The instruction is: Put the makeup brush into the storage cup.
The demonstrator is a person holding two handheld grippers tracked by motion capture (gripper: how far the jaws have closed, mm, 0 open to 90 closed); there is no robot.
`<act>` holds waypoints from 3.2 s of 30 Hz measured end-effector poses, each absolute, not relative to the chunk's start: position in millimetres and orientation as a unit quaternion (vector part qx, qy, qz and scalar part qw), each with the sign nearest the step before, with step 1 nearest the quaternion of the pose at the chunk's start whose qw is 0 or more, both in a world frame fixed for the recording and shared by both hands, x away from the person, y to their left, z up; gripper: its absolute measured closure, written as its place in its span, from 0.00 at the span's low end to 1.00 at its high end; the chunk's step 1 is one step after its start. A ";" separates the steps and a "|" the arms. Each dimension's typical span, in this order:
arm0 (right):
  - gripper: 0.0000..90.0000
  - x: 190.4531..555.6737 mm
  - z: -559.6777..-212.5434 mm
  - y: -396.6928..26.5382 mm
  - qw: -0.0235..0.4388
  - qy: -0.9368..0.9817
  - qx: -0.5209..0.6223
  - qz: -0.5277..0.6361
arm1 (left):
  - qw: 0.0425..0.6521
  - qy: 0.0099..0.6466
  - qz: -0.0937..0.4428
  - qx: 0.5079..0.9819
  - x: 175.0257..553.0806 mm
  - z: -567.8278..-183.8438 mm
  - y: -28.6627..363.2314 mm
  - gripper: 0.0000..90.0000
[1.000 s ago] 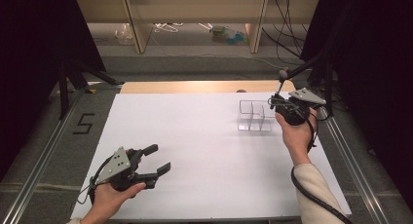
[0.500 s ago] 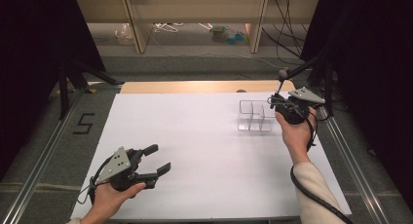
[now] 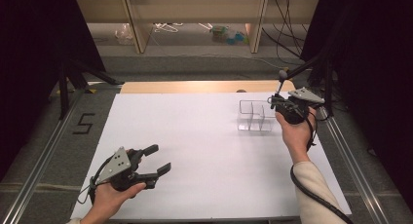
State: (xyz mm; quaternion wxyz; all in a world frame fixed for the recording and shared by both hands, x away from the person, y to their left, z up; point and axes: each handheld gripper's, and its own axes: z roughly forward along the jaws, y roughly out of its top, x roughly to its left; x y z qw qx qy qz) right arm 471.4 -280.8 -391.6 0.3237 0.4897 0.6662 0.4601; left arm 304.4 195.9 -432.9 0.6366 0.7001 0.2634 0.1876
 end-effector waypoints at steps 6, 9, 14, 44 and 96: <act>0.88 472.9 -393.4 -281.3 0.324 0.667 0.490 0.459 | 0.637 0.263 0.188 0.700 304.4 -433.0 195.9 0.28; 0.88 473.5 -394.4 -281.7 0.325 0.667 0.490 0.457 | 0.636 0.263 0.187 0.700 304.5 -433.1 195.9 0.28; 0.88 474.4 -395.4 -281.7 0.320 0.671 0.491 0.454 | 0.637 0.264 0.188 0.700 304.4 -433.0 195.8 0.28; 0.88 478.6 -403.4 -277.9 0.313 0.678 0.496 0.444 | 0.636 0.259 0.188 0.702 305.3 -433.1 196.0 0.29; 0.88 483.2 -417.1 -279.4 0.302 0.686 0.504 0.429 | 0.635 0.262 0.186 0.703 304.9 -433.5 195.4 0.29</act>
